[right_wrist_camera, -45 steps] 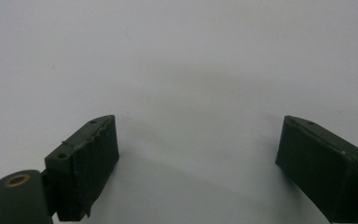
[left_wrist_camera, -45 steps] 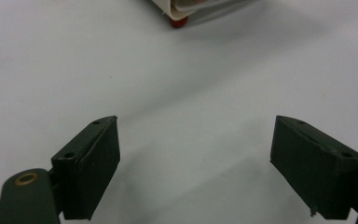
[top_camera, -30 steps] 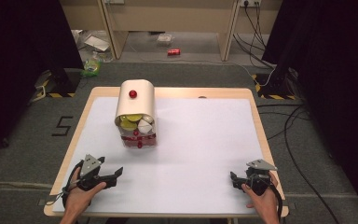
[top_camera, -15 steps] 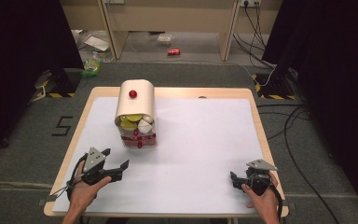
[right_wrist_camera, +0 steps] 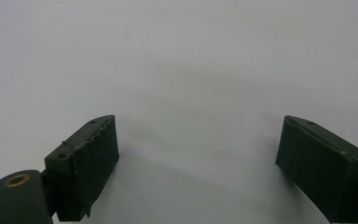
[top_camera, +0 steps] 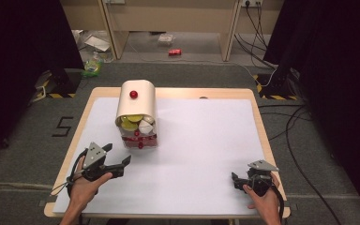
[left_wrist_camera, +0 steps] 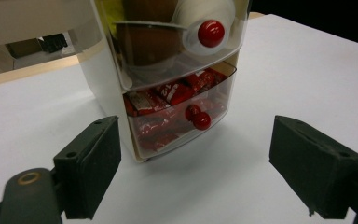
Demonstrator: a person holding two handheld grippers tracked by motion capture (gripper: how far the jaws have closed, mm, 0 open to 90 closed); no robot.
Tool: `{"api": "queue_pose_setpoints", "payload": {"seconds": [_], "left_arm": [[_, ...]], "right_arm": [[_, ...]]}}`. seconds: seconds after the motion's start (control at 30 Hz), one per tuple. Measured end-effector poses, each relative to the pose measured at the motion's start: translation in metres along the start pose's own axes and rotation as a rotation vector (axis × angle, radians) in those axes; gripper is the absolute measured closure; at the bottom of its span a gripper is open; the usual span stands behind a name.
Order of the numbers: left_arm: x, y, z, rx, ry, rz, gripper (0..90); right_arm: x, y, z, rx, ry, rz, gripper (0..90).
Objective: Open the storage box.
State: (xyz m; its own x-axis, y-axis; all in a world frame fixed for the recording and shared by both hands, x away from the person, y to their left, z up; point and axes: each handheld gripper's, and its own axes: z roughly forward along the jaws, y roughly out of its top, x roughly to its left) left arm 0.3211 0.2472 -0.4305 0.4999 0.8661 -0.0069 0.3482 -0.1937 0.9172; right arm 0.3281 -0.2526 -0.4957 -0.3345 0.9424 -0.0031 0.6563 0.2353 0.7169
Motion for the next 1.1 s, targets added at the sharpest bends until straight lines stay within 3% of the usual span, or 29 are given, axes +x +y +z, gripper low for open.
{"api": "queue_pose_setpoints", "payload": {"seconds": [0.2, 0.33, 0.57, 0.73, 1.1], "left_arm": [[-0.004, 0.009, 0.0, -0.014, -0.015, 0.005, 16.4], [-0.005, 0.013, 0.0, -0.009, -0.018, 0.03, 16.4], [-0.003, 0.018, -0.004, -0.025, -0.047, -0.005, 16.9], [-0.004, 0.023, -0.004, -0.031, -0.058, -0.002, 16.9], [-0.014, 0.038, -0.001, -0.043, -0.075, 0.036, 17.1]], "right_arm": [[0.0, 0.0, 0.0, 0.0, 0.0, 0.001, 12.9], [0.0, 0.0, 0.0, 0.0, 0.0, 0.001, 13.0], [0.0, 0.0, 0.0, 0.0, 0.0, 0.001, 12.9], [0.0, 0.0, 0.0, 0.0, 0.0, 0.001, 12.9], [0.0, 0.0, 0.0, 0.001, 0.0, 0.0, 12.9]]}}
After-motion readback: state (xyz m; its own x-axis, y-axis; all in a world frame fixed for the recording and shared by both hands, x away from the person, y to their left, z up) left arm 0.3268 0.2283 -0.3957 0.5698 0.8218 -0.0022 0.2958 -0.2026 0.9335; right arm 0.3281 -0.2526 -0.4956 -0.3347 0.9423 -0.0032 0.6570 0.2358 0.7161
